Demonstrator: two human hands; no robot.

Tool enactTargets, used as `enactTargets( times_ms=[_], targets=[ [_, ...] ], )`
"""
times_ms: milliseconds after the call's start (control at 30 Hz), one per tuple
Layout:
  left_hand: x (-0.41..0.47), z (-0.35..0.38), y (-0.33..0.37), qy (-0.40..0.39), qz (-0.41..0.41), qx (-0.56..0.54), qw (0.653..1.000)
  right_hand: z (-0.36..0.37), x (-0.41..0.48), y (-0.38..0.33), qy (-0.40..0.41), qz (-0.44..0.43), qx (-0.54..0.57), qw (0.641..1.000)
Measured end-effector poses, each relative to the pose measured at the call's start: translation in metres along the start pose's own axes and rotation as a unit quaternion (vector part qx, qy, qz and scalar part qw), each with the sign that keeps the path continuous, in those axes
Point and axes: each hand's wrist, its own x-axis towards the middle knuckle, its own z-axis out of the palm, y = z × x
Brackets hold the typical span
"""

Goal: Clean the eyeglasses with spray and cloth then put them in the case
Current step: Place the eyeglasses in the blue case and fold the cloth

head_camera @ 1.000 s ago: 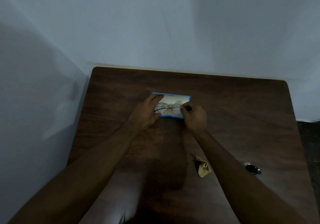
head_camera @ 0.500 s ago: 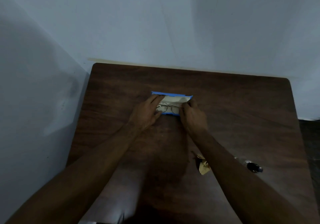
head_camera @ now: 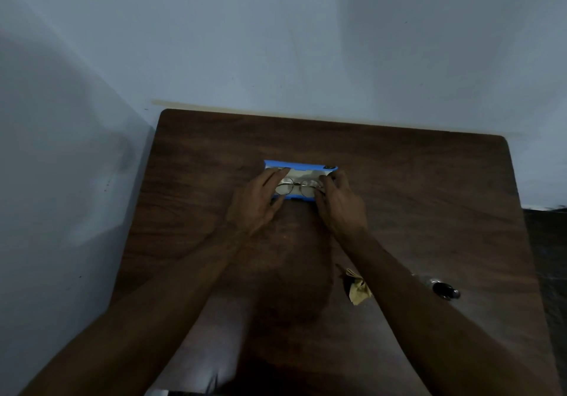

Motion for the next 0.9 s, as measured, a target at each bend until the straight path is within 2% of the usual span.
enactTargets(
  times_ms=[467,533,700,833,900],
  targets=[
    [-0.012,-0.001,0.005,0.009,-0.012,-0.011,1.000,0.000,-0.016,0.003,0.026,-0.004,0.046,0.999],
    [-0.016,-0.002,0.010,0.017,-0.013,-0.017,1.000,-0.002,-0.026,0.005,0.051,-0.005,0.077,0.996],
    [-0.046,0.008,0.031,0.030,-0.020,-0.061,0.997,-0.007,-0.079,0.021,0.109,0.056,0.162,0.979],
    [-0.083,0.032,0.053,0.000,-0.029,-0.116,0.993,0.001,-0.131,0.041,0.051,0.101,0.108,0.988],
    [-0.099,0.044,0.064,-0.023,-0.058,-0.146,0.987,0.004,-0.151,0.045,0.007,0.090,0.047,0.995]
  ],
)
